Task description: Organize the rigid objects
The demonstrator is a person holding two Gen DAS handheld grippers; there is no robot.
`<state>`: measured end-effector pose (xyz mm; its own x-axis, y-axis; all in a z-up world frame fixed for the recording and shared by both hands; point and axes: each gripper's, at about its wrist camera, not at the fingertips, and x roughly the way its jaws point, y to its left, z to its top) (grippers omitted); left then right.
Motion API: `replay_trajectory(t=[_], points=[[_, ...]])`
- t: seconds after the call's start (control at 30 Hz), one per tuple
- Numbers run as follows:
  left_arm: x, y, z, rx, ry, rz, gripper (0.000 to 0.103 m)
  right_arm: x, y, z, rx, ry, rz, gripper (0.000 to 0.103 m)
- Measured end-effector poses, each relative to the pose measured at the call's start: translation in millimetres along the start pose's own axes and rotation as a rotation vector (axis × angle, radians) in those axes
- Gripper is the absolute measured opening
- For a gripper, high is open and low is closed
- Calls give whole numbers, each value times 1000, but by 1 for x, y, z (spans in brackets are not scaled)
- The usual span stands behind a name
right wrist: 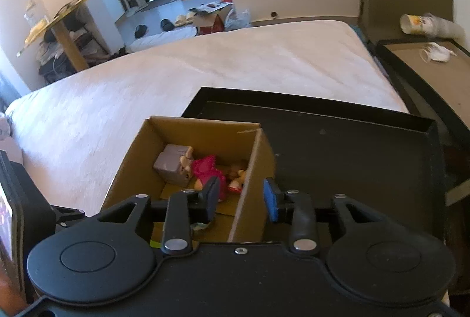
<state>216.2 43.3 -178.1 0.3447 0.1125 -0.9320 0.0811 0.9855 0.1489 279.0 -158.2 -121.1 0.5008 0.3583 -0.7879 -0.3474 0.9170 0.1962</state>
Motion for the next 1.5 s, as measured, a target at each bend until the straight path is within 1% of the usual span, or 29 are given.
replay_trajectory(t=[0.03, 0.17, 0.23, 0.3, 0.43, 0.67, 0.77, 0.83, 0.9, 0.93, 1.13, 1.27, 1.37, 1.5], points=[[0, 0, 0, -1, -1, -3, 18, -3, -4, -1, 13, -1, -2, 40], [-1, 3, 2, -9, 7, -19, 18, -11, -14, -7, 47, -3, -11, 43], [-2, 2, 3, -2, 11, -27, 18, -14, -16, -10, 52, -4, -16, 50], [-5, 6, 4, -5, 10, -38, 18, -16, -18, -13, 57, -8, -23, 51], [-17, 7, 8, 12, -16, -11, 18, -20, -24, -17, 82, -8, -22, 54], [-46, 16, 19, -42, -67, -6, 18, -23, -33, -26, 127, -3, -20, 58], [-55, 15, 21, -58, -75, -18, 18, -27, -36, -28, 134, -11, -22, 64], [-61, 12, 21, -73, -81, -9, 18, -31, -37, -29, 141, -19, -23, 69], [-67, 10, 20, -81, -87, -15, 18, -35, -39, -30, 149, -29, -25, 74], [-71, 9, 19, -83, -93, -18, 20, -38, -40, -31, 153, -34, -26, 76], [-91, 0, 13, -95, -123, -28, 26, -51, -45, -33, 167, -56, -39, 82], [-104, -5, 8, -90, -142, -17, 29, -60, -46, -35, 175, -77, -41, 82], [-112, -7, 4, -95, -160, -13, 29, -68, -47, -39, 176, -91, -42, 82], [-125, -9, -1, -115, -194, -27, 29, -78, -46, -44, 173, -111, -43, 82]])
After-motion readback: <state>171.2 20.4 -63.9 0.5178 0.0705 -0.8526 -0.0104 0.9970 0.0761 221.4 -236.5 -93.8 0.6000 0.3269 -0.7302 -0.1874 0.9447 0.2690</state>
